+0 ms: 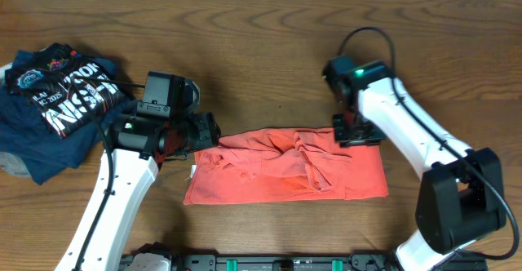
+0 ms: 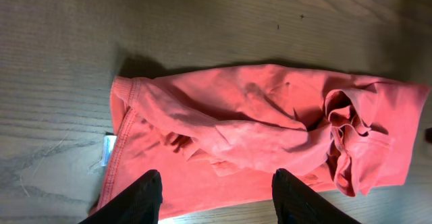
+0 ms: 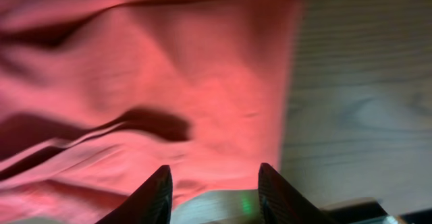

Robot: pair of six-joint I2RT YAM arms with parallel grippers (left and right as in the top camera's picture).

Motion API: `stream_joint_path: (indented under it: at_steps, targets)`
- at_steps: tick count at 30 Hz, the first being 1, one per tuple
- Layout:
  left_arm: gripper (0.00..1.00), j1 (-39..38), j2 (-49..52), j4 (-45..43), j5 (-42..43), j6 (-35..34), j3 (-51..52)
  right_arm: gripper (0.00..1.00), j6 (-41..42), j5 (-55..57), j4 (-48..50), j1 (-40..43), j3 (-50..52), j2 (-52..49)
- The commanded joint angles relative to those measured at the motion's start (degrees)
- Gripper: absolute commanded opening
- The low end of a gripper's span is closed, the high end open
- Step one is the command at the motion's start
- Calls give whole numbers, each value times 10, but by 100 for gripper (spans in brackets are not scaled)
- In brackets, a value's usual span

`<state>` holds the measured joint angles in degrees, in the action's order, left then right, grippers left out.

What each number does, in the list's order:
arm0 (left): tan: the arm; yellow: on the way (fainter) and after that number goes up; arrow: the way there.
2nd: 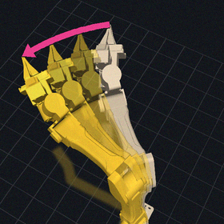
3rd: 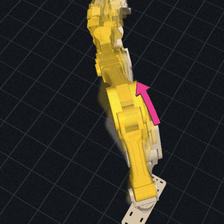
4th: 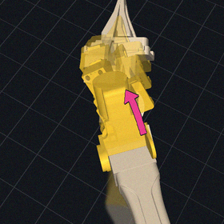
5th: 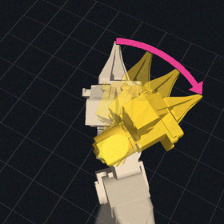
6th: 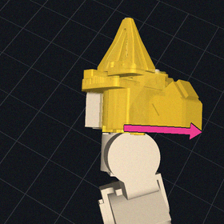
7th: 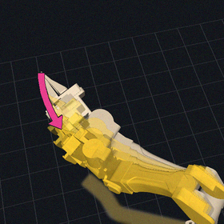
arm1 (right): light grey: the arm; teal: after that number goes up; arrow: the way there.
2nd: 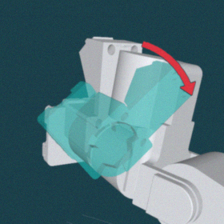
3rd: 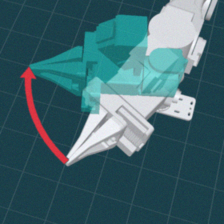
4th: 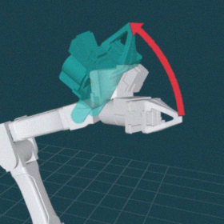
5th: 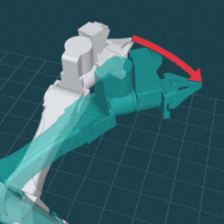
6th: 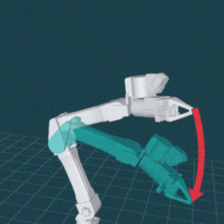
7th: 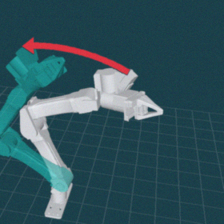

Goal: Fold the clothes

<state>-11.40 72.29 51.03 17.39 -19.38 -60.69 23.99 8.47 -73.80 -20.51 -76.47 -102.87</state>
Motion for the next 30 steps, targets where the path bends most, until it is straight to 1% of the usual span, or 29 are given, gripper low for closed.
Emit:
stream_joint_path:
  at_steps: [1, 4, 12, 13, 15, 16, 17, 18, 22, 25, 27, 30]
  targets:
    - [54, 2, 7, 4, -12, 9, 8, 41, -6, -41, 0, 21, 23, 13]
    - [54, 2, 7, 2, -12, 9, 8, 41, -40, -106, 31, 21, 62, 13]
    - [54, 2, 7, 2, -12, 9, 8, 41, -40, -184, 130, 9, 159, 13]
    - [54, 2, 7, 2, -12, 9, 8, 38, -40, -191, 134, 9, 163, 13]
    - [54, 2, 7, 2, -12, 9, 8, 29, -44, -198, 134, 9, 163, 13]
    - [54, 2, 7, 2, -12, 9, 8, 21, -48, -198, 134, 9, 163, 13]
    - [54, 2, 7, 2, -12, 9, 8, 16, -54, -199, 132, 10, 160, 13]
    - [54, 2, 7, 2, -12, 9, 8, 13, -60, -201, 129, 10, 158, 13]
    - [54, 2, 7, 2, -12, 9, 8, 7, -95, -222, 115, 10, 139, 14]
    - [54, 2, 7, 2, -12, 9, 8, 7, -149, -288, 114, 6, 125, 17]
    - [54, 2, 7, 2, -12, 9, 8, 8, -210, -357, 118, -4, 122, 17]
    - [54, 2, 7, 1, -12, 9, 8, 14, -307, -458, 119, -28, 122, 17]
